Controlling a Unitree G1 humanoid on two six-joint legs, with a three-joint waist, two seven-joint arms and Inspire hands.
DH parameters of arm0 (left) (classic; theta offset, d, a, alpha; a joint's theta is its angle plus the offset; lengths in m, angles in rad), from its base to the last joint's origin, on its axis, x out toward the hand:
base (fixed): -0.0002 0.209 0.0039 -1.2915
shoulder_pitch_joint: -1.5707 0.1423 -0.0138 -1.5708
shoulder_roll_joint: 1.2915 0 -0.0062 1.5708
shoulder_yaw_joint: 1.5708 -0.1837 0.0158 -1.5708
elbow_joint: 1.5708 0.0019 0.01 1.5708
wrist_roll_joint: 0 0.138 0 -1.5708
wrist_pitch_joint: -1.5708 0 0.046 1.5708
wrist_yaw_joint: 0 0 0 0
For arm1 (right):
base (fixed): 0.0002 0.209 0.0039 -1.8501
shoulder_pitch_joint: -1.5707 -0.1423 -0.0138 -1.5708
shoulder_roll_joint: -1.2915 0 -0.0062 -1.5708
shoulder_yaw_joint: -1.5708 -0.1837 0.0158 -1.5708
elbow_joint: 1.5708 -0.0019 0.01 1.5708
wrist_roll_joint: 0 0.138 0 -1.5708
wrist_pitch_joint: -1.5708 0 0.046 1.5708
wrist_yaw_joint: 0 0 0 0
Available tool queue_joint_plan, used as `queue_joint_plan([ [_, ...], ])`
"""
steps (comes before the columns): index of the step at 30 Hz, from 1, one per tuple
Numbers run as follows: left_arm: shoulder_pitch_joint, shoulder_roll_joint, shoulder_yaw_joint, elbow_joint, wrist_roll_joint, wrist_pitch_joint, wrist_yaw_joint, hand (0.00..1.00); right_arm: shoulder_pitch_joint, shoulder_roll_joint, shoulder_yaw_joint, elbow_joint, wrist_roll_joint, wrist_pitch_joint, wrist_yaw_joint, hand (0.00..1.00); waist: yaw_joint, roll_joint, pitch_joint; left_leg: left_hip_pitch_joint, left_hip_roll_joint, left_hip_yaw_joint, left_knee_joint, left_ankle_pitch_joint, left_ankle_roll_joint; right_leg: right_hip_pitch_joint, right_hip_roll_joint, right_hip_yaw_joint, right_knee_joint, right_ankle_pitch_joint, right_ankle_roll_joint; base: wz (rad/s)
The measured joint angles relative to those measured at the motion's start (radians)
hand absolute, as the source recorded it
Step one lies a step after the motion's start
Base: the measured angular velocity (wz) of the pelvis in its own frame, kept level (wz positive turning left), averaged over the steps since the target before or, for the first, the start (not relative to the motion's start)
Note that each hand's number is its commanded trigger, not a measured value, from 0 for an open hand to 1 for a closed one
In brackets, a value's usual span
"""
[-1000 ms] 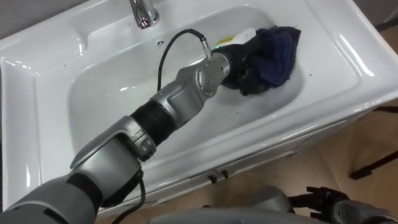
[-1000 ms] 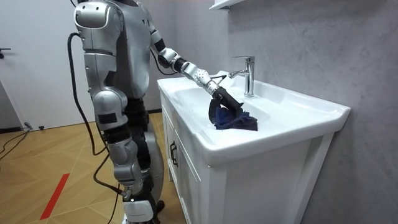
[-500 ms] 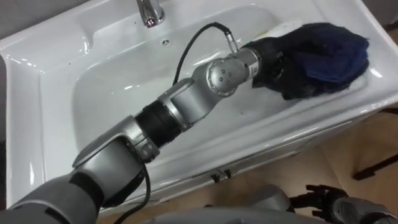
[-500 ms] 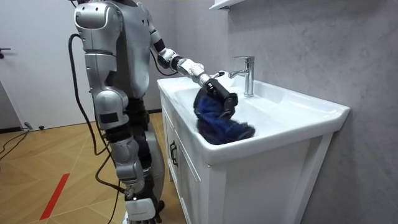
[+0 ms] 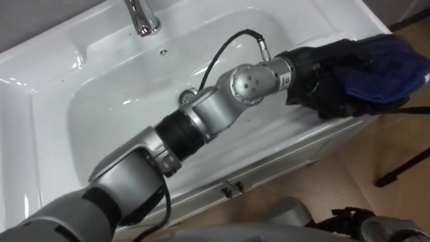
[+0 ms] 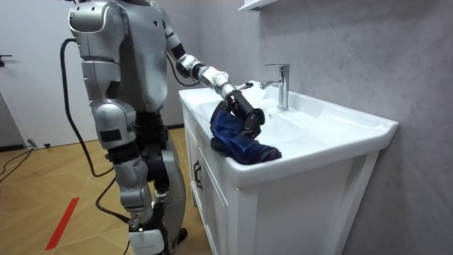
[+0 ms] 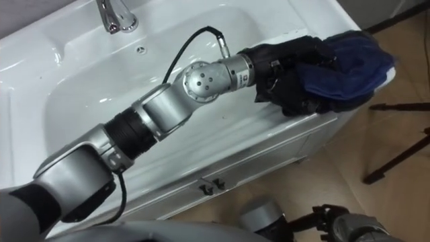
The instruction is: Wipe basin
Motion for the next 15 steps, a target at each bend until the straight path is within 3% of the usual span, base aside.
queue_joint_plan([
  [4,0.051,0.000,0.036,0.012,0.010,-0.035,0.001,1.00,-0.012,0.004,-0.001,-0.005,-0.047,0.014,0.005,0.00,0.000,-0.013,0.0049,0.006,0.001,0.000,0.000,0.001,-0.001,0.003,0.002,0.004,0.000,0.001,-0.002,-0.05],
  [9,0.076,0.000,0.042,0.038,0.011,-0.061,0.014,1.00,-0.013,0.007,-0.020,-0.026,-0.099,0.020,0.004,0.00,0.000,-0.024,0.0046,0.016,0.002,0.000,0.000,0.001,-0.002,0.012,0.002,0.005,-0.001,0.001,-0.002,-0.01],
  [15,0.134,-0.005,0.102,0.076,0.047,-0.096,0.041,1.00,-0.008,0.026,-0.060,-0.039,-0.117,0.042,-0.009,0.00,0.018,-0.038,-0.0001,0.037,0.013,0.012,0.001,0.002,-0.009,0.021,0.012,0.028,0.003,0.003,-0.009,-0.12],
])
